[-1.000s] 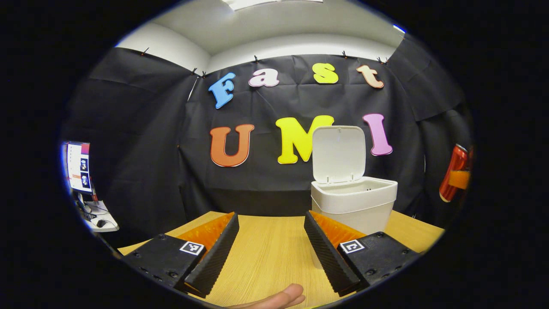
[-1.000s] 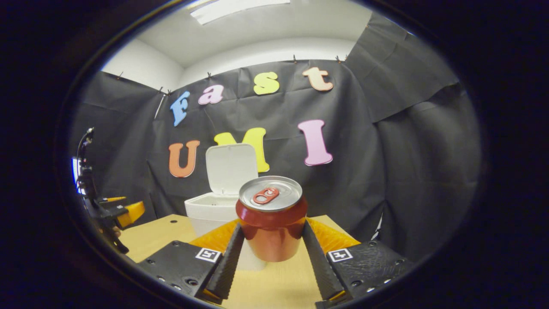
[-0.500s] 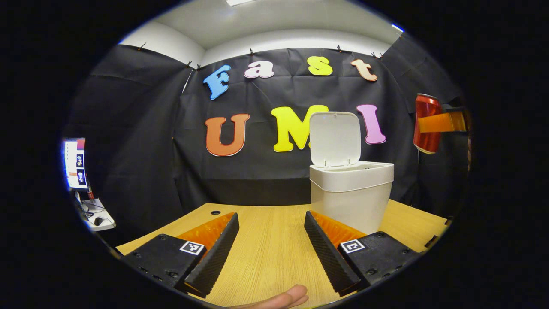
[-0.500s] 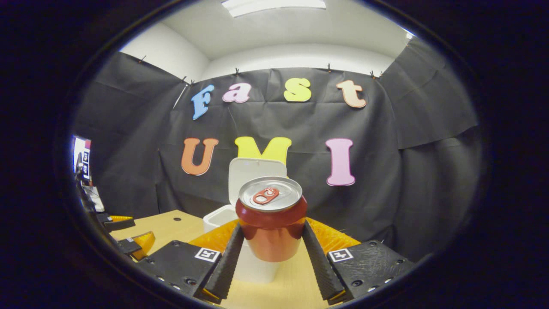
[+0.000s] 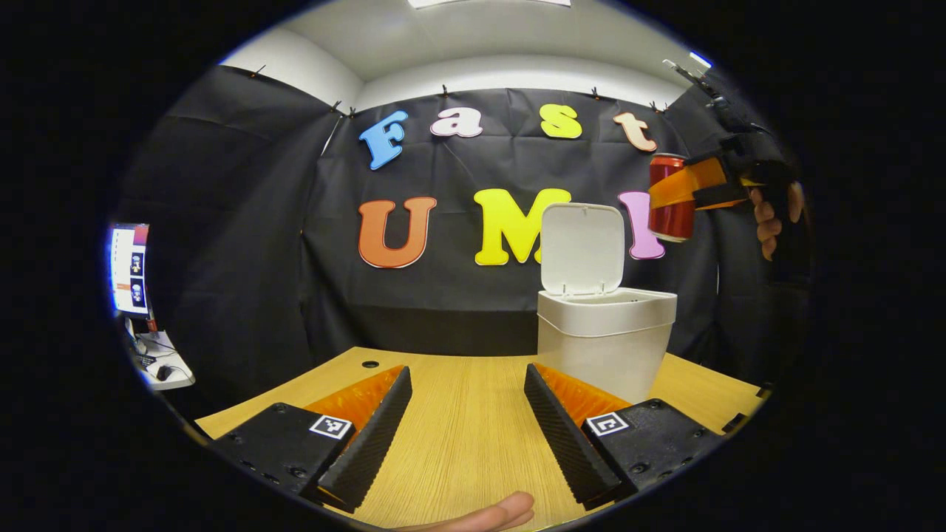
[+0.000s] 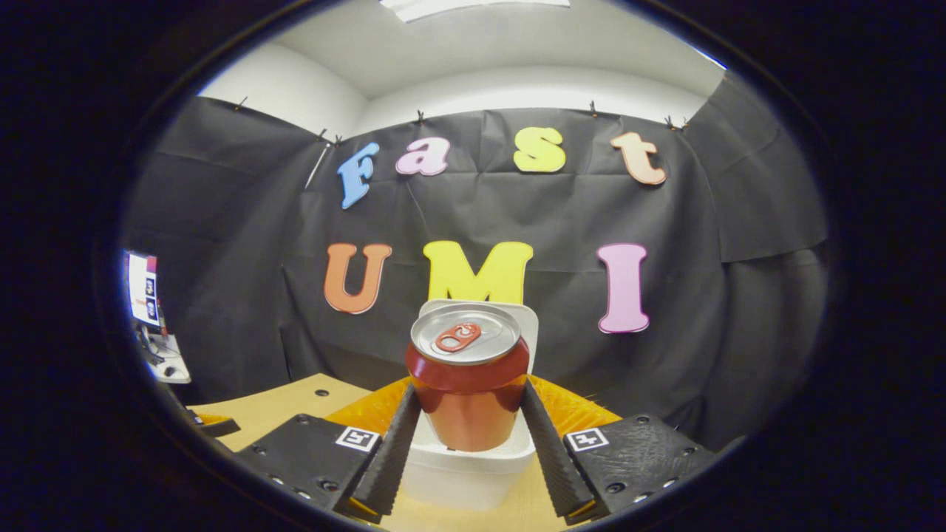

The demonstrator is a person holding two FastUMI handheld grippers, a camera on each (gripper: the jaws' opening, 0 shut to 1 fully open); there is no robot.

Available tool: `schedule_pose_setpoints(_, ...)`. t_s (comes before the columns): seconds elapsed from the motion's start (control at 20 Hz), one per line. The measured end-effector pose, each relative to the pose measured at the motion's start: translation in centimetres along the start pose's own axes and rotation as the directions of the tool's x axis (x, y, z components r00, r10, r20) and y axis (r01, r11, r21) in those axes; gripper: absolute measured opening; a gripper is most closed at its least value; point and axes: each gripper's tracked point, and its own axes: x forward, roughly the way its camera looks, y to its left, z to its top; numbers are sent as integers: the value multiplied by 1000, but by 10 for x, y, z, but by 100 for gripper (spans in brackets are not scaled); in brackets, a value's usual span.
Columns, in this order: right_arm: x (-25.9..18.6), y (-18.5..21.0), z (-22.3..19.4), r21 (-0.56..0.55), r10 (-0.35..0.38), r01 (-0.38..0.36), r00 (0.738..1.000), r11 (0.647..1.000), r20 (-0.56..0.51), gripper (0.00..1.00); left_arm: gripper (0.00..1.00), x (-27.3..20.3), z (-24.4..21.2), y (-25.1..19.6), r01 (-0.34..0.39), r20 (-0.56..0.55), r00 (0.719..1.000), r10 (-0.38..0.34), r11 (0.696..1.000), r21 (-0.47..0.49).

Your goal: Press the lid of the desktop garbage bin to open it, pick up the crumpled paper on the desktop and throw it into the bin, then pick up the pop can on the desktop and drop it into the bin, and finally close the garbage bin lid.

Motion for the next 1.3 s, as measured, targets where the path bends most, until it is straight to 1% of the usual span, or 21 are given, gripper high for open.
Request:
schedule_pose_setpoints(0.15, 36, 9, -2, 25, 18, -17, 999, 1000, -49, 77, 99, -2, 0, 1, -5, 0, 1000, 5, 1000, -5)
schedule_pose_setpoints(0.3, 72, 9, -19, 24, 8, -4, 991, 1000, -131, 77, 99, -2, -1, 2, -4, -11, 1000, 4, 1000, -5)
schedule_pose_setpoints(0.35, 83, 7, -26, 13, -9, 11, 986, 1000, -165, 79, 99, -2, -2, 1, 0, -11, 1000, 0, 1000, -5)
schedule_pose_setpoints(0.45, 103, -2, -36, -31, -57, 52, 979, 998, -197, 78, 99, -1, -2, 1, 1, -9, 1000, -1, 1000, 4)
schedule_pose_setpoints(0.5, 112, -5, -42, -36, -69, 62, 974, 997, -214, 78, 99, -1, -1, 2, -3, -7, 1000, 3, 1000, 12)
schedule_pose_setpoints(0.6, 123, -6, -58, 4, -66, 70, 963, 998, -260, 80, 99, 0, -2, 3, -5, -6, 1000, 5, 1000, 25)
schedule_pose_setpoints(0.7, 131, -5, -69, 48, -62, 80, 952, 996, -300, 78, 99, 1, -4, 6, -10, -9, 1000, 11, 1000, 26)
schedule_pose_setpoints(0.8, 136, -7, -78, 67, -66, 94, 939, 993, -338, 79, 99, 2, -6, 8, -14, -17, 1000, 14, 1000, 20)
schedule_pose_setpoints(0.85, 136, -5, -83, 68, -61, 91, 931, 994, -360, 78, 99, 3, -7, 8, -14, -22, 1000, 14, 1000, 16)
schedule_pose_setpoints(0.9, 135, -5, -87, 61, -63, 92, 925, 994, -375, 80, 99, 6, -7, 9, -15, -21, 1000, 15, 1000, 12)
schedule_pose_setpoints(0.95, 134, -5, -90, 60, -61, 91, 921, 994, -385, 78, 99, 7, -9, 10, -15, -23, 1000, 15, 1000, 8)
schedule_pose_setpoints(1.0, 133, -3, -92, 71, -48, 82, 918, 994, -395, 80, 99, 9, -12, 11, -19, -31, 999, 19, 1000, 5)
schedule_pose_setpoints(1.05, 132, 0, -93, 83, -37, 78, 914, 994, -404, 78, 99, 10, -16, 12, -23, -45, 999, 23, 1000, 3)
schedule_pose_setpoints(1.1, 131, 1, -95, 96, -32, 79, 910, 992, -414, 80, 99, 11, -20, 13, -24, -56, 998, 24, 1000, -1)
schedule_pose_setpoints(1.2, 129, 5, -97, 114, -15, 70, 905, 991, -426, 78, 99, 12, -20, 13, -18, -64, 998, 17, 1000, -10)
schedule_pose_setpoints(1.3, 129, 6, -98, 99, -18, 66, 903, 993, -429, 80, 99, 13, -21, 16, -29, -62, 998, 28, 1000, -9)
